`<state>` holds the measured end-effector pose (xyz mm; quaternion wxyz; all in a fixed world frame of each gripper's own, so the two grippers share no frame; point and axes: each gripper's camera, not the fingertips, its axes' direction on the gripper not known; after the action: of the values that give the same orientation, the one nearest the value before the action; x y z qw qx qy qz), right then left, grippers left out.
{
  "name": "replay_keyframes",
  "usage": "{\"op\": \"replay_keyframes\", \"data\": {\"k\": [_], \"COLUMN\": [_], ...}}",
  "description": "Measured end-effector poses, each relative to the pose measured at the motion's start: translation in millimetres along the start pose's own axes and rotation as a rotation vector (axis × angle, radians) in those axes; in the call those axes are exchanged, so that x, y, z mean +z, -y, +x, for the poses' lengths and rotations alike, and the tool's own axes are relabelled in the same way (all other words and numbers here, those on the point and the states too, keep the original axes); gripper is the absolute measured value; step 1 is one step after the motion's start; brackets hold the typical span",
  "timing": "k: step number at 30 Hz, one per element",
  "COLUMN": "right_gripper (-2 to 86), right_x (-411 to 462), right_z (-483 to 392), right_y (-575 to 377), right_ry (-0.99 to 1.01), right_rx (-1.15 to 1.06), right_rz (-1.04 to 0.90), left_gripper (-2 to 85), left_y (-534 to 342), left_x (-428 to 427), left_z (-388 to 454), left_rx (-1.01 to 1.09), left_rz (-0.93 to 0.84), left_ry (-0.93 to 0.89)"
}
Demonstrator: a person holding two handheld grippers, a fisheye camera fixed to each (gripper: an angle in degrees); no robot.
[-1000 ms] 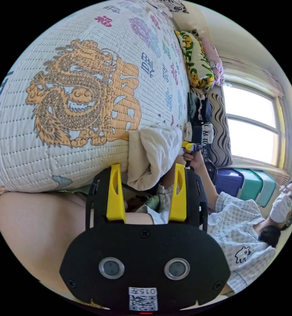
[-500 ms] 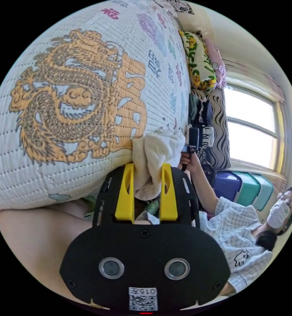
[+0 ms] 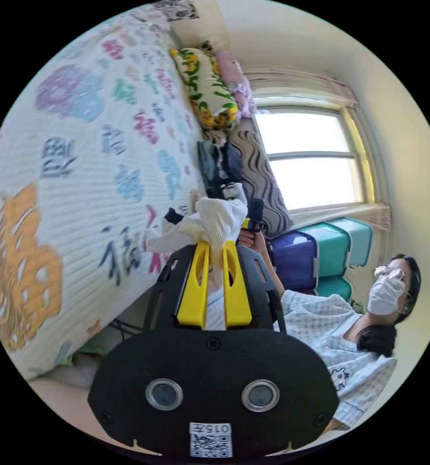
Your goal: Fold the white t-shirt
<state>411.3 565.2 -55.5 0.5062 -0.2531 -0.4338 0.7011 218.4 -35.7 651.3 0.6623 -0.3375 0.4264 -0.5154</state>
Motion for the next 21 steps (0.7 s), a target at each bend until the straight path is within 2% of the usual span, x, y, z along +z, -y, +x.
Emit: {"op": "replay_keyframes", "data": {"k": [7, 12, 15, 19, 21], "right_gripper": [3.1, 3.5, 3.8, 3.9, 4.1], "right_x": [-157.7, -244.3, -276.7, -290.2, -282.9], "right_z": [-106.0, -145.2, -129.0, -41.7, -3.8], "right_y": [-29.0, -43.7, -51.6, -74.3, -88.7], "right_ry": [-0.256, -0.466, -0.568, -0.551, -0.536], "right_rx": [-0.126, -0.078, 0.05, 0.356, 0.46], "right_rz": [0.161, 0.205, 0.19, 0.123, 0.094], "left_gripper": [4.1, 4.2, 4.3, 4.5, 4.7], "left_y": [118.1, 165.7, 174.2, 160.6, 151.3], "left_x": [116.3, 210.5, 267.7, 326.5, 335.5], "left_z": [109.2, 148.9, 133.6, 85.9, 67.9], "left_rx": [0.163, 0.167, 0.09, -0.052, -0.103], "left_rz": [-0.072, -0.084, -0.097, -0.164, -0.146], "left_ry": [-0.223, -0.282, -0.283, -0.174, -0.238]}}
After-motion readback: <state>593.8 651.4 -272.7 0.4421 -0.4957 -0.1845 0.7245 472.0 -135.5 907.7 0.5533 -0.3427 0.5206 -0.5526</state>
